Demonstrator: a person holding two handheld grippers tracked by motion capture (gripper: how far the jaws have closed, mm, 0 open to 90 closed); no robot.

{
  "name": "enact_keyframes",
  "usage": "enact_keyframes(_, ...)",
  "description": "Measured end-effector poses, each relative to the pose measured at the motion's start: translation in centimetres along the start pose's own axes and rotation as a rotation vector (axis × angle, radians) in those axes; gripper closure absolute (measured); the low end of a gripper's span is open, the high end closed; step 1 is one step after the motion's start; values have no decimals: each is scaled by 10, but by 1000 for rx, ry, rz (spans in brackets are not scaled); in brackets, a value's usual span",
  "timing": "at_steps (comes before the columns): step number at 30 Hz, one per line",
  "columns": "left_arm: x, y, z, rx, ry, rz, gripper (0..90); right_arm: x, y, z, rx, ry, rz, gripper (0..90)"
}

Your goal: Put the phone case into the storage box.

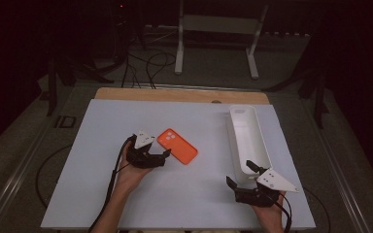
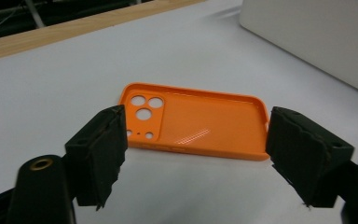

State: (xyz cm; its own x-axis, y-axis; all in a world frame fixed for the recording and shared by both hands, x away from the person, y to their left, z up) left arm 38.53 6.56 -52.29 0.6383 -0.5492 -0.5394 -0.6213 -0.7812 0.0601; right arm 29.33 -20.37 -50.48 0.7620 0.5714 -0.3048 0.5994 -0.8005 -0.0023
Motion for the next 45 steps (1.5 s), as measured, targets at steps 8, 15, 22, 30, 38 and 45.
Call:
enact_keyframes(8,9,0,0,-2,-8,14,352,0,0,0,3,2,2,98)
enact_keyframes(15,17,4,1,-4,-15,49,512,0,0,1,1,-1,2,98)
enact_keyframes(22,28,13,2,11,-48,92,672,0,0,1,1,-1,3,98)
enact_keyframes(30,42,23,3,25,-80,120,894,-1,1,0,6,2,4,98)
enact_keyframes(38,56,33,8,31,-108,140,898,-1,3,-1,2,8,8,98)
enact_keyframes(45,65,43,12,39,-133,158,898,0,2,-1,3,7,5,98)
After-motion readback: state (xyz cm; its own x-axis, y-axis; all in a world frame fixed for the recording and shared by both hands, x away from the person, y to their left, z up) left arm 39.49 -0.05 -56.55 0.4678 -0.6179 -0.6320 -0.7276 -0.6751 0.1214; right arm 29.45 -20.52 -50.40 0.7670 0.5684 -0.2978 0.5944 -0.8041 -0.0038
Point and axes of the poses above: each handheld gripper's, and its own axes: x roughly forward along the jaws, z roughly out of its underside, y roughly to its right, the point moved 9 cm from there along x, roughly forward along the jaws
